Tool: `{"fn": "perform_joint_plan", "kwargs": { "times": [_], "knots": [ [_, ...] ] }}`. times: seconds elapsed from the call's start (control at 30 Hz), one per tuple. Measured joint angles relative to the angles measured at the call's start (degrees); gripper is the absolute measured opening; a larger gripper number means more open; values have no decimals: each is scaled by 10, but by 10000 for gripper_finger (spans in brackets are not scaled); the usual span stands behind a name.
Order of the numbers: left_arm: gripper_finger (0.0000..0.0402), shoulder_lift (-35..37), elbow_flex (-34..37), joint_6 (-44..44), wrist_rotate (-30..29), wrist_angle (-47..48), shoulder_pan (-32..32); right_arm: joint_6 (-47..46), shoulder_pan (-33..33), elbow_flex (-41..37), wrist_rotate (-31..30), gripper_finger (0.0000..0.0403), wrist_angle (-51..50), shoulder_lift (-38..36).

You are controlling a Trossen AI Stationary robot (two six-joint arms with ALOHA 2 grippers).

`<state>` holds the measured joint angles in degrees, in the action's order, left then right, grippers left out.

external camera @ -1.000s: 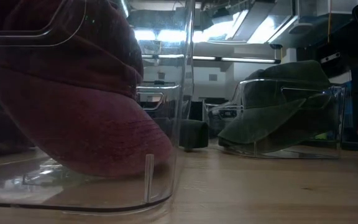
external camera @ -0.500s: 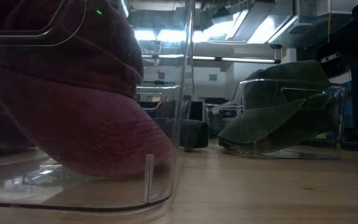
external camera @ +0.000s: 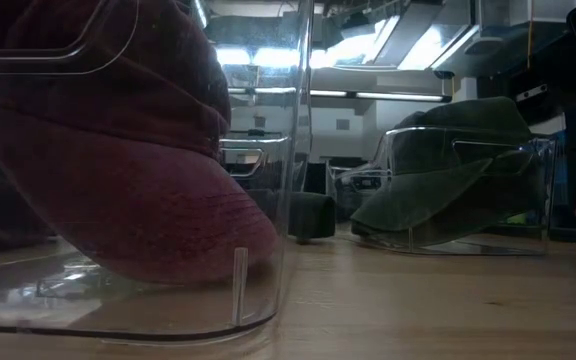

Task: Pick & Place hat
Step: Put the top red cap into the left transparent bin

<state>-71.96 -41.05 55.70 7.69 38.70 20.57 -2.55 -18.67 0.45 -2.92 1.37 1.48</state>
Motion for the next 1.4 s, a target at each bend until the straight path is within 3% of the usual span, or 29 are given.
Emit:
{"fn": "perform_joint_plan", "kwargs": {
  "times": [0.23, 0.5, 0.7, 0.97, 1.1, 1.27, 1.4],
  "knots": [
    [148, 0, 69, -52, -5, -89, 13, 0, 0, 0, 0, 26, 0, 0],
    [145, 0, 116, -54, 4, -117, 16, 0, 0, 0, 0, 26, 0, 0],
    [144, 2, 157, -54, 8, -190, 16, 0, 0, 0, 0, 26, 0, 0],
    [141, 3, 183, -101, 14, -200, 16, 0, 0, 0, 0, 26, 0, 0],
    [109, 3, 184, -117, 17, -195, 16, 0, 0, 0, 0, 26, 0, 0],
    [21, 2, 185, -119, 23, -190, 15, 0, 0, 0, 0, 26, 0, 0],
    [12, 2, 184, -128, 23, -189, 15, 0, 0, 0, 0, 26, 0, 0]
  ]
}}
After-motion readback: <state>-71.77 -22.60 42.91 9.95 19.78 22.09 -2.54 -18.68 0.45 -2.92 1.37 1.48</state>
